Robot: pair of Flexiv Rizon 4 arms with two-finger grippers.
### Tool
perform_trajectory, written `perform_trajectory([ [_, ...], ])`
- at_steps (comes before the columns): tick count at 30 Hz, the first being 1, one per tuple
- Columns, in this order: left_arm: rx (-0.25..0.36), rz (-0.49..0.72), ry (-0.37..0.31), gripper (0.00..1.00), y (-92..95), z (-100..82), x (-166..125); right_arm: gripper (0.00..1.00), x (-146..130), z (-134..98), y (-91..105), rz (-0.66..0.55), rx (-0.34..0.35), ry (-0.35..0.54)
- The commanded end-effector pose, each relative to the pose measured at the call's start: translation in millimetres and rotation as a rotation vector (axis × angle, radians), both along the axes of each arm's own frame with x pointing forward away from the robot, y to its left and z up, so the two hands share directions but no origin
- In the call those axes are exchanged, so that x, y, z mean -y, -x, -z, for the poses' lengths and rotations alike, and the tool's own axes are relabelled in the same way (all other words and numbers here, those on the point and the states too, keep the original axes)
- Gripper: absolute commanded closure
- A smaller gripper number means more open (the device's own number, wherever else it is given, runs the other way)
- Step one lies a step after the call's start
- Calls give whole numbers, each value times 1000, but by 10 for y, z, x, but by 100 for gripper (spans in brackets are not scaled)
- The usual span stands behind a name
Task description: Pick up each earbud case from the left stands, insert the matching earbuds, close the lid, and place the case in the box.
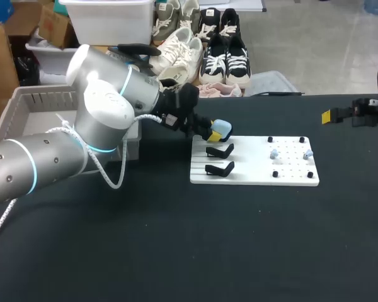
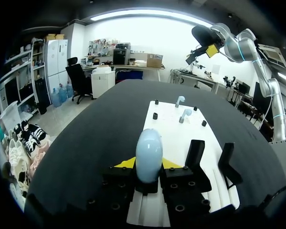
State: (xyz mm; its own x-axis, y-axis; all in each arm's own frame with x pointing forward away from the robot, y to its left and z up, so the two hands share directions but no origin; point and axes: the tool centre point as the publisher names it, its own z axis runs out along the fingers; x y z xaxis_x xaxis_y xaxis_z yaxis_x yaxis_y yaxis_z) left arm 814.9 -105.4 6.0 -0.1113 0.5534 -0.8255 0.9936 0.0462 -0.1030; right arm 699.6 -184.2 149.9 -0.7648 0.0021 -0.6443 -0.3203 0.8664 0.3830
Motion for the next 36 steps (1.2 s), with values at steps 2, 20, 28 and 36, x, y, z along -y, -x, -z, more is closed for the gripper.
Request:
perform_trajectory([
  [2,-5,6,-1,100,-18,11,-7,0,9,2,-5,-4,-1,-2],
  [20,-6,15,0,100,42,6,18,0,9,2,-5,-4,-1,-2],
  [28,-2,6,5,100,25,-21,21,0,9,2,-5,-4,-1,-2],
  [36,1,10,4,100,42,-32,15,0,9,2,-5,-4,-1,-2],
])
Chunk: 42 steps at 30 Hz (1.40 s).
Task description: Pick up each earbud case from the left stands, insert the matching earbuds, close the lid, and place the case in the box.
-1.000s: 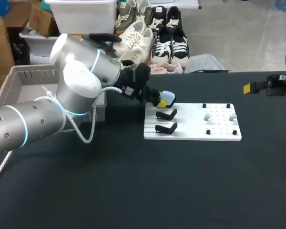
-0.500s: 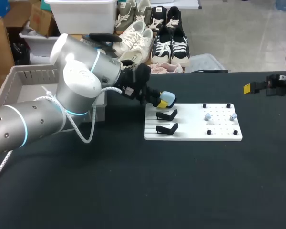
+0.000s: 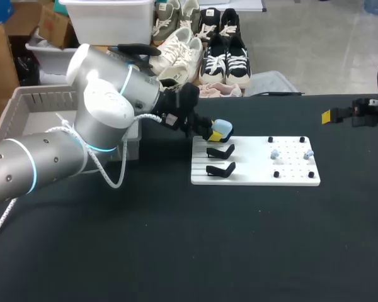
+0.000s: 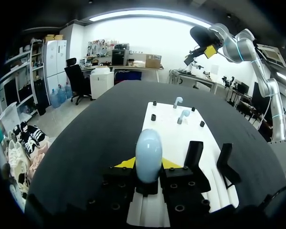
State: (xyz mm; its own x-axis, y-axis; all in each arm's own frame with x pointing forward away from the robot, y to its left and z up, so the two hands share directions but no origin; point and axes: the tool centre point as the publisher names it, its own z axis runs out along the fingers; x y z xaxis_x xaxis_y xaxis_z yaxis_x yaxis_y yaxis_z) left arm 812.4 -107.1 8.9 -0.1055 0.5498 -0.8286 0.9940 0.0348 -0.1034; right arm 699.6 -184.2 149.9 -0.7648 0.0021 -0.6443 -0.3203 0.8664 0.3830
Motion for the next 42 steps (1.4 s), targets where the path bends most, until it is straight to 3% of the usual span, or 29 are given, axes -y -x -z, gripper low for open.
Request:
perform_trajectory([
  [1,1,-1,-2,100,19,-3,-3,0,9,2,-5,-4,-1,-2],
  [18,12,-19,-3,100,-2,-143,-43,0,9,2,-5,-4,-1,-2],
  [36,28,-86,23,100,171,-557,-104,0,9,2,-5,-4,-1,-2],
  [42,37,-85,37,100,263,-682,12,0,-209,33,-113,-73,-7,18],
])
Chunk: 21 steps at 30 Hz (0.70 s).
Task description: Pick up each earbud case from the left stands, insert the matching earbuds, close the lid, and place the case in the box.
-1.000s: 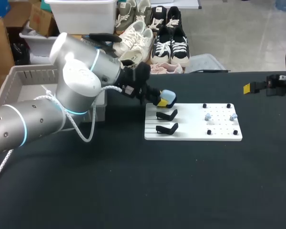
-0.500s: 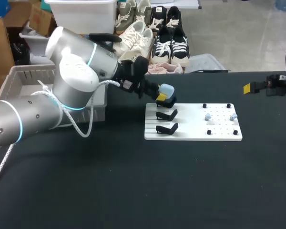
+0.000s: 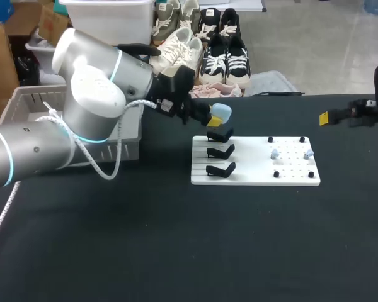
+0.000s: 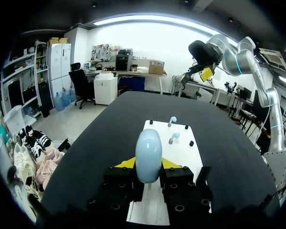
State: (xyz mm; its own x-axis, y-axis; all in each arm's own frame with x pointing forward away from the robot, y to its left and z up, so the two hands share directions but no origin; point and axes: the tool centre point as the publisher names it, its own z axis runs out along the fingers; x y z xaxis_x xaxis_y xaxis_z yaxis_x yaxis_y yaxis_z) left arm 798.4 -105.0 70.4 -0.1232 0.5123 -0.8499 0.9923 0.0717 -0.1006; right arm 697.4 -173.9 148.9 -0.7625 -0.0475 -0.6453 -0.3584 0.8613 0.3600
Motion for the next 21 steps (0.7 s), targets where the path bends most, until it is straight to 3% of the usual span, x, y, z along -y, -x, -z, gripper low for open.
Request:
perform_trajectory([
  [1,34,-49,9,100,131,-90,51,0,-133,27,-141,-40,-9,-8],
  [12,50,-70,42,100,160,-272,298,0,-510,82,-203,-143,-27,26],
  [21,53,-53,55,100,333,-440,443,0,-740,187,-310,-206,-42,30],
])
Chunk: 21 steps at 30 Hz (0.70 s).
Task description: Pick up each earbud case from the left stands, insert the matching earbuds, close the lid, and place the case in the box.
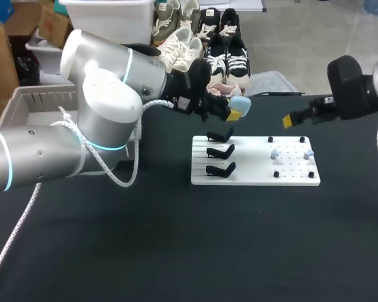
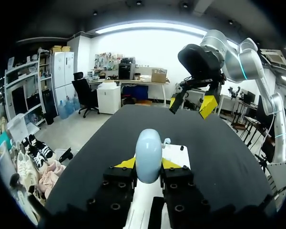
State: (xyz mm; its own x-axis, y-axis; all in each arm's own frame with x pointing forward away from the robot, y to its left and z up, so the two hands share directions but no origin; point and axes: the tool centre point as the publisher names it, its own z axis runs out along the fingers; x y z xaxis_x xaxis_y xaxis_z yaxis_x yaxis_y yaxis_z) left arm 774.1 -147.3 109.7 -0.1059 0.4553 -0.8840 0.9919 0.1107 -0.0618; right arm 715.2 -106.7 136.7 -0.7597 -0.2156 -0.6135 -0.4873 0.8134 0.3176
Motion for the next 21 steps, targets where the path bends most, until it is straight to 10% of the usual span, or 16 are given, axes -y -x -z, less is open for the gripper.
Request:
perform_trajectory([
  [1,5,-5,-6,100,102,-50,36,0,-83,78,-142,-43,-16,-38],
  [21,15,73,-38,100,334,4,280,0,-315,154,-194,-108,-9,-63],
])
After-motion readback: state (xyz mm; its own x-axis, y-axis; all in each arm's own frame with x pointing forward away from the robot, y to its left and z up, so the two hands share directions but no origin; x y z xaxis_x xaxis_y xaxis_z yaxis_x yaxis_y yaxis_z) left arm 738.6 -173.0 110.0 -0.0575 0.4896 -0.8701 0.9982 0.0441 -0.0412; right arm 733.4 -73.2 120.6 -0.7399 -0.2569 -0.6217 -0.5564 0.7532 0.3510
